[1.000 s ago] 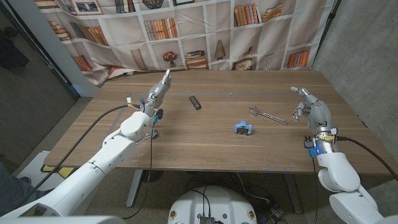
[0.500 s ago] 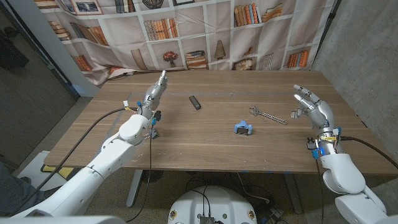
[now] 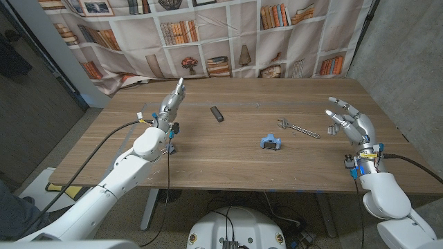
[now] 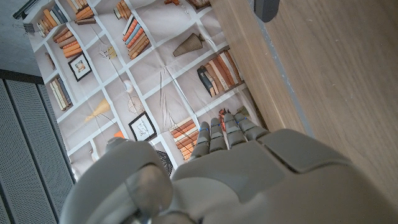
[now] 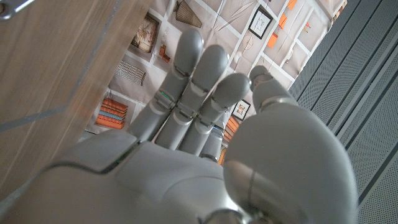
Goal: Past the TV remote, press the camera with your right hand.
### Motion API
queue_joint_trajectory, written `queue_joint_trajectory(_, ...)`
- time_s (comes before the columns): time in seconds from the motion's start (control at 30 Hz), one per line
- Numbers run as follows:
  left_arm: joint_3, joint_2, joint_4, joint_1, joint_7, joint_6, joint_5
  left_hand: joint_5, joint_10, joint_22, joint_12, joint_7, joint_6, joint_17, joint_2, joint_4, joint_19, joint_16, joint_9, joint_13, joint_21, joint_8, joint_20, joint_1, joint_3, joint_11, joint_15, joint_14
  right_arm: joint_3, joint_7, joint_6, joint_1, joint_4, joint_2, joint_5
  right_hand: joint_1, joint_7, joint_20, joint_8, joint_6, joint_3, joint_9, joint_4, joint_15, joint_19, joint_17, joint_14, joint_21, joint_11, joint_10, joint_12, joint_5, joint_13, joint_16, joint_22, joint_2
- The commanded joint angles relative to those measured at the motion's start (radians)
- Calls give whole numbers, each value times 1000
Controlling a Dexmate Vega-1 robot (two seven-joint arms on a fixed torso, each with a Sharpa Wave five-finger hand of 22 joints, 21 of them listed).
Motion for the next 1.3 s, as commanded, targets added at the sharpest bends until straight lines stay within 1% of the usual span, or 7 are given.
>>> queue_joint_trajectory(0.03, 7, -7, 16, -18, -7, 7, -2, -1, 8, 1, -3, 4, 7, 3, 3, -3, 9, 1, 3, 3, 3, -3, -3, 9, 0, 5, 3, 8, 24, -22, -104, -36, -73, -7, -27, 37, -5, -2, -4, 21, -17, 3, 2, 1, 26, 5, 15, 29, -5, -8, 51, 0, 71, 16, 13, 10)
queue_joint_trajectory(0.13, 7, -8, 20, -22, -9, 6, -3, -2, 8, 1, -4, 3, 7, 3, 4, -3, 9, 0, 3, 3, 2, -3, -3, 10, 0, 5, 4, 8, 42, -7, -167, -55, -112, -42, -46, 62, -6, -2, -3, 57, -35, 4, 6, 2, 76, -13, 54, 89, -4, -8, 70, 1, 99, 32, 50, 23)
queue_joint_trajectory(0.23, 7, -9, 25, -26, -11, 8, -5, -3, 8, 1, -4, 2, 7, 3, 4, -3, 9, 0, 3, 3, 2, -4, -2, 11, 0, 5, 4, 9, 49, 10, -214, -65, -137, -68, -64, 102, -6, -4, -4, 81, -32, 5, 1, 2, 89, -22, 69, 117, -4, 0, 73, 3, 101, 47, 66, 44)
queue_joint_trajectory(0.57, 11, -6, 27, -35, -16, 11, -2, -6, 10, 1, -7, 2, 8, 3, 6, -4, 15, 2, 3, 3, 2, -7, 1, 14, 0, 8, 12, 21, 41, 16, -219, -85, -165, -79, -148, 209, -6, -3, -16, 115, -23, 6, -3, 2, 80, -46, 66, 171, -2, -3, 93, 23, 123, 86, 69, 93)
queue_joint_trajectory(0.73, 13, -5, 25, -39, -16, 11, 1, -7, 13, 1, -7, 2, 8, 3, 7, -4, 17, 1, 3, 3, 2, -8, 3, 15, 0, 10, 14, 24, 24, -3, -232, -81, -191, -95, -278, 241, -8, -4, -20, 117, -20, 1, -4, 1, 55, -70, 67, 179, 1, -1, 67, 32, 88, 85, 60, 111)
queue_joint_trajectory(1.07, 12, 4, 2, -30, -8, 24, 6, -9, 12, 1, -10, 2, 8, 3, 7, -4, 20, 0, 3, 3, 1, -11, 2, 17, 0, 11, 12, 26, 19, -18, -247, -78, -208, -102, -406, 237, -5, -2, -19, 136, -24, -4, 11, 2, 43, -78, 63, 204, 0, 5, 71, 53, 84, 91, 49, 139)
queue_joint_trajectory(1.3, 11, 8, -9, -26, -5, 25, 12, -10, 12, 1, -11, 0, 7, 3, 7, -4, 21, -1, 3, 3, 1, -12, 2, 19, 0, 11, 13, 26, -5, -95, -288, -76, -224, -101, -622, 249, -6, -4, -22, 137, -19, -5, 2, 1, 23, -81, 51, 183, 1, -4, 68, 67, 81, 86, -8, 154)
